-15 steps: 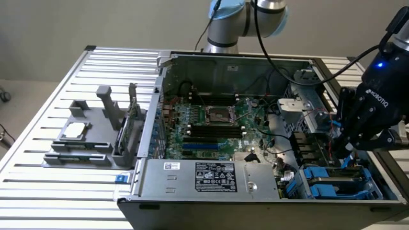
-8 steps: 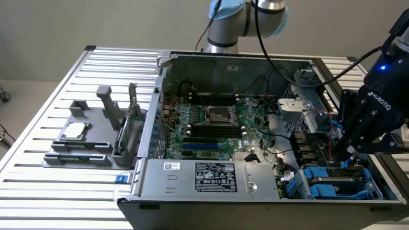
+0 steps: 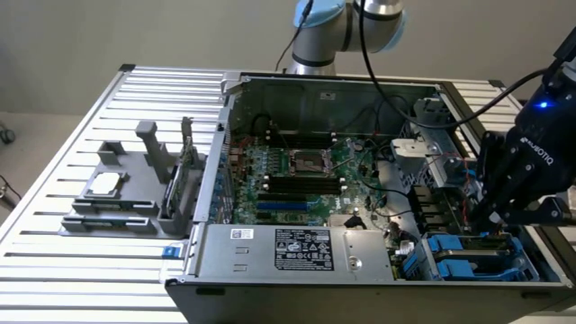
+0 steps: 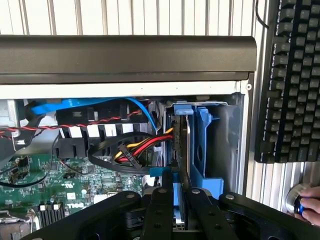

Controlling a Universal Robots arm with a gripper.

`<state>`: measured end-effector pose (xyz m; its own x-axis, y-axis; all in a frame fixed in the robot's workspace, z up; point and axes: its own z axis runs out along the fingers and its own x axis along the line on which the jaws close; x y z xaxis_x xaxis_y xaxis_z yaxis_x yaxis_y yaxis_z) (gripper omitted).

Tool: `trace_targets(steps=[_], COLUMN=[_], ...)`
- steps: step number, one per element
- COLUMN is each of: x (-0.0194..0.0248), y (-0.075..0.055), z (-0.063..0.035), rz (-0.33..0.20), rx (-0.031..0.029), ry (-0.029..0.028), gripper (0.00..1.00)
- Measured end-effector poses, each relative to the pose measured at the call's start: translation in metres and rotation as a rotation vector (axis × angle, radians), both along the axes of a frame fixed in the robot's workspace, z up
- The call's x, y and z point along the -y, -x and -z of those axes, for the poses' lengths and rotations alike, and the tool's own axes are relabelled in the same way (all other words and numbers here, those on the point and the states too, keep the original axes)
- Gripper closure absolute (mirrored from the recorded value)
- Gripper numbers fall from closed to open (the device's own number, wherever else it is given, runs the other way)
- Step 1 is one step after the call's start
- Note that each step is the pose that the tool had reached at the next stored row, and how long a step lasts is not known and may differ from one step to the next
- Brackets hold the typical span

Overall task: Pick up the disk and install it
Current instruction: 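Insert the second disk wire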

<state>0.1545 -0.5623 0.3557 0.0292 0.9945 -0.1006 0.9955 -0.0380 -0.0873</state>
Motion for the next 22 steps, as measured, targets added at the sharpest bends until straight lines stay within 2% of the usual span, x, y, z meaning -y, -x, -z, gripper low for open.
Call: trace_targets(steps=[6,9,13,18,22], x=[0.0034,0.0044,0.0057,0.0078,0.008], y=[0.0,0.0,0.001,0.001,0.001], z=[0.0062,0.0088,0.0099,0.0107,0.0136], rz=[-0.008,-0.01,-0.011,-0.011,-0.011], rx=[0.0043,0.01,0.0124,0.0142,0.0194], ry=[-0.0229,-0.0295,-0.0319,-0.032,-0.0319], gripper=[0.84,0.84,0.84,0.84,0.84])
